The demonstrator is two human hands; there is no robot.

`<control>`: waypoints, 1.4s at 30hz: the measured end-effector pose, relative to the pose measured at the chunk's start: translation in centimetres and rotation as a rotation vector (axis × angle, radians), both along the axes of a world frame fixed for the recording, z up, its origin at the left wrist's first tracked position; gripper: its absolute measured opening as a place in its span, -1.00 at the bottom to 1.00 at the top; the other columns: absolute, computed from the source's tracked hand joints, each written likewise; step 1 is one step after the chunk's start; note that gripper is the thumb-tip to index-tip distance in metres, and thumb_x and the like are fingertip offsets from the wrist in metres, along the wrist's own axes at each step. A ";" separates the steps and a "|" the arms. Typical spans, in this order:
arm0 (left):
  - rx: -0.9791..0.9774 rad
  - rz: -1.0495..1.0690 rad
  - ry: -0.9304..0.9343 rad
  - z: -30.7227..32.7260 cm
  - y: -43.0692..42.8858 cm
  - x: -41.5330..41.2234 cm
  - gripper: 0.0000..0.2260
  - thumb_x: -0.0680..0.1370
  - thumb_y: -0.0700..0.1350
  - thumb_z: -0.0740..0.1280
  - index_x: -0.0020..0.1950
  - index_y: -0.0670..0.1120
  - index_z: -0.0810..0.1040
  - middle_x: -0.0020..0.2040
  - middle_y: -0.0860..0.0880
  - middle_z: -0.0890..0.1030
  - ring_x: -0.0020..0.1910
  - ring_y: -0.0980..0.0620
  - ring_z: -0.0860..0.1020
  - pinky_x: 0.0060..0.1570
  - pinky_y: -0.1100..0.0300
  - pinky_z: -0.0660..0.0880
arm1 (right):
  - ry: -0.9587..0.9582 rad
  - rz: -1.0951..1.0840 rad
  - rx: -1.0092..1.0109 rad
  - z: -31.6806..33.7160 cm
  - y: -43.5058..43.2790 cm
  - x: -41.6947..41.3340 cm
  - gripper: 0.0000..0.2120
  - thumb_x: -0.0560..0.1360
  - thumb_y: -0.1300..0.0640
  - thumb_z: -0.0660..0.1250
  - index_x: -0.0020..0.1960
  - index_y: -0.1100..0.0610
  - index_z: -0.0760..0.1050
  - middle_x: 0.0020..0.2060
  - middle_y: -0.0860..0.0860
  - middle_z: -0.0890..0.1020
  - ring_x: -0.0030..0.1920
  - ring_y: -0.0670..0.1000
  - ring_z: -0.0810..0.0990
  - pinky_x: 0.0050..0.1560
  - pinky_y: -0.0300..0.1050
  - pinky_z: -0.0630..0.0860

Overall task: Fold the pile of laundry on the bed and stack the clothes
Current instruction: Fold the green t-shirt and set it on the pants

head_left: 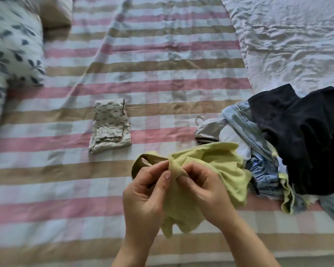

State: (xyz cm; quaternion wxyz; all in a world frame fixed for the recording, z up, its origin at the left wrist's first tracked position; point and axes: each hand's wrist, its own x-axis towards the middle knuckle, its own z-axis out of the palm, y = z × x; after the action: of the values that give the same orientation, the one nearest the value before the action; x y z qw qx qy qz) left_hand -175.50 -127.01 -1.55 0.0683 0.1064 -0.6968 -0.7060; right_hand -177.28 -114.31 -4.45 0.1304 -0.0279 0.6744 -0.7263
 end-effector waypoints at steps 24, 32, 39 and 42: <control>-0.397 0.107 -0.363 -16.4 -4.1 -0.1 -0.74 0.53 -0.36 0.20 0.07 -0.08 0.56 0.01 -0.03 0.60 0.05 0.05 0.56 0.02 0.33 0.45 | 0.081 -0.297 0.805 -11.4 -0.9 3.6 -0.79 0.44 0.02 0.35 -0.01 0.12 0.52 -0.09 0.00 0.47 -0.06 0.06 0.48 -0.07 -0.14 0.44; -0.779 -0.249 -0.502 -19.6 -5.6 -0.1 -0.62 0.51 -0.19 0.33 0.32 -0.16 0.42 0.25 -0.12 0.48 0.27 -0.08 0.36 0.27 0.13 0.24 | 0.071 -0.061 1.229 -12.2 -4.5 7.0 -0.29 -0.05 -0.04 0.63 0.01 0.09 0.43 -0.10 0.10 0.53 -0.14 0.14 0.57 -0.28 0.02 0.55; -0.480 -0.104 -0.542 -18.5 -7.1 0.8 -0.89 0.43 -0.16 0.45 -0.18 -0.15 0.55 -0.24 -0.05 0.58 -0.22 -0.01 0.52 -0.22 0.16 0.41 | -0.103 -0.189 0.850 -13.3 -1.3 6.4 -0.76 0.45 0.36 0.24 0.06 0.14 0.48 -0.03 0.02 0.51 0.00 0.03 0.49 -0.05 -0.28 0.42; -0.302 0.031 -0.463 -16.6 -7.8 1.7 -0.90 0.44 -0.16 0.43 -0.24 -0.05 0.55 -0.31 0.04 0.58 -0.31 0.13 0.51 -0.30 0.33 0.44 | -0.128 -0.337 0.711 -11.9 0.8 5.5 -0.86 0.52 0.33 0.22 0.01 0.16 0.50 -0.10 0.03 0.56 -0.06 0.00 0.52 -0.10 -0.36 0.38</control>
State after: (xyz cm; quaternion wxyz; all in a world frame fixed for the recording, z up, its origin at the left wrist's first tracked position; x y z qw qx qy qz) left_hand -173.76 -134.85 -18.17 -0.0668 0.2644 -0.7895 -0.5498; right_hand -171.82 -113.56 -16.39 0.0528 0.1754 0.8694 -0.4588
